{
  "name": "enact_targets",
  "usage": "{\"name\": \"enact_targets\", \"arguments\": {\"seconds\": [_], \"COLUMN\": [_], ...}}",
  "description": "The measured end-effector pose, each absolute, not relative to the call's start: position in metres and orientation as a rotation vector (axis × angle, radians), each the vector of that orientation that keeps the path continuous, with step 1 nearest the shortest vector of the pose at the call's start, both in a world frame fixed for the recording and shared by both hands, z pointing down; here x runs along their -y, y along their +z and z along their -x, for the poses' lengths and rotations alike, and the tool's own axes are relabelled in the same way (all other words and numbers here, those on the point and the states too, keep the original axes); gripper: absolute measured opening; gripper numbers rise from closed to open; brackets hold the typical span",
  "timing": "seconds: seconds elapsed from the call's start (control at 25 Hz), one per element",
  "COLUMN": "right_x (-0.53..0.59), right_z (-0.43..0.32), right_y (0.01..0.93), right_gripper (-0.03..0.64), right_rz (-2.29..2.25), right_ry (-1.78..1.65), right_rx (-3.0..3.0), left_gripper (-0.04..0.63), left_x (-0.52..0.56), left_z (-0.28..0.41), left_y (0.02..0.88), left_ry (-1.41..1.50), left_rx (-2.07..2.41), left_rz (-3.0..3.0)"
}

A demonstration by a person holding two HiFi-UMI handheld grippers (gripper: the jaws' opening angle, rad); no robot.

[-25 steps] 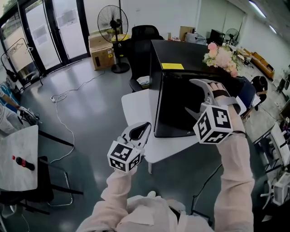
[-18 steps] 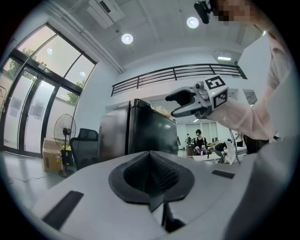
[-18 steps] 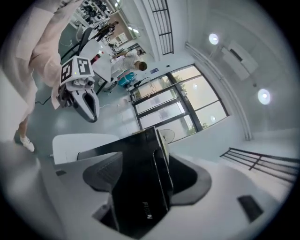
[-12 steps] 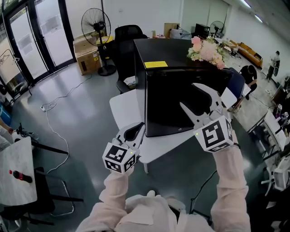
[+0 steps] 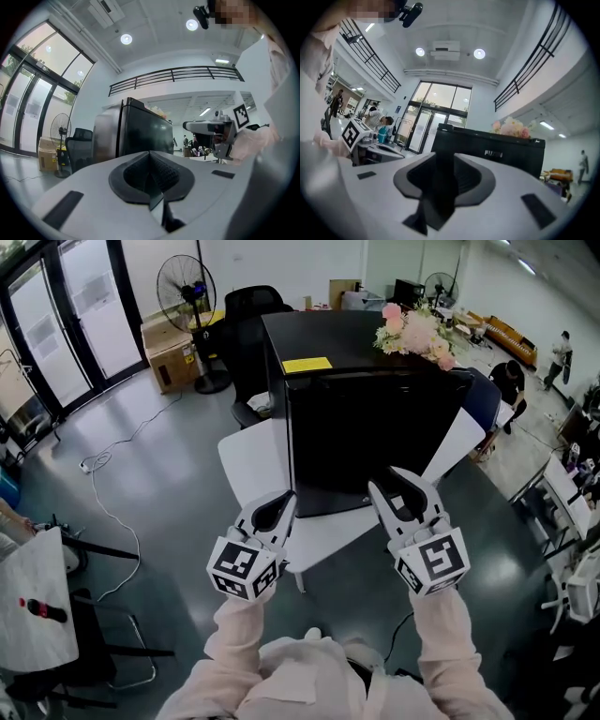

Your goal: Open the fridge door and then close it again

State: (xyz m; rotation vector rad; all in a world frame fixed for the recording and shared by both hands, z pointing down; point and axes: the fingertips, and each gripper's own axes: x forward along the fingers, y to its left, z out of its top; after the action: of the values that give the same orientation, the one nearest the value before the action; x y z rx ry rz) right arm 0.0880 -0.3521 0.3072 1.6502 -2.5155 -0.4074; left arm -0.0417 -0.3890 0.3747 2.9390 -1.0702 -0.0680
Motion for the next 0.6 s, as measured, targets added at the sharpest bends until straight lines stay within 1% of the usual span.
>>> {"name": "enact_targets", "arguments": {"seconds": [0.16, 0.36, 0.6], "right_x": [0.340, 0.329, 0.318], "right_z": [-0.087, -0.089, -0.083], "right_y": [0.335, 0.357, 0.381], "right_gripper": [0.066, 0.014, 0.010], "right_rz": [-1.750, -1.832, -1.917], "right_ry": [-0.220, -0.066, 0.001], "right_rx": [2.599, 2.653, 2.624], "left_gripper": [0.012, 0.012, 0.012], "left_x": [0.383, 0.372, 0.365], "left_z": [0.038, 0.039, 0.041], "left_y": [0.379, 0.387, 0.400], "left_ry": [-0.072, -0.072, -0.056], "left_rx": [1.063, 1.065, 1.083], "left_rz": [-2.929, -2.903, -2.873]}}
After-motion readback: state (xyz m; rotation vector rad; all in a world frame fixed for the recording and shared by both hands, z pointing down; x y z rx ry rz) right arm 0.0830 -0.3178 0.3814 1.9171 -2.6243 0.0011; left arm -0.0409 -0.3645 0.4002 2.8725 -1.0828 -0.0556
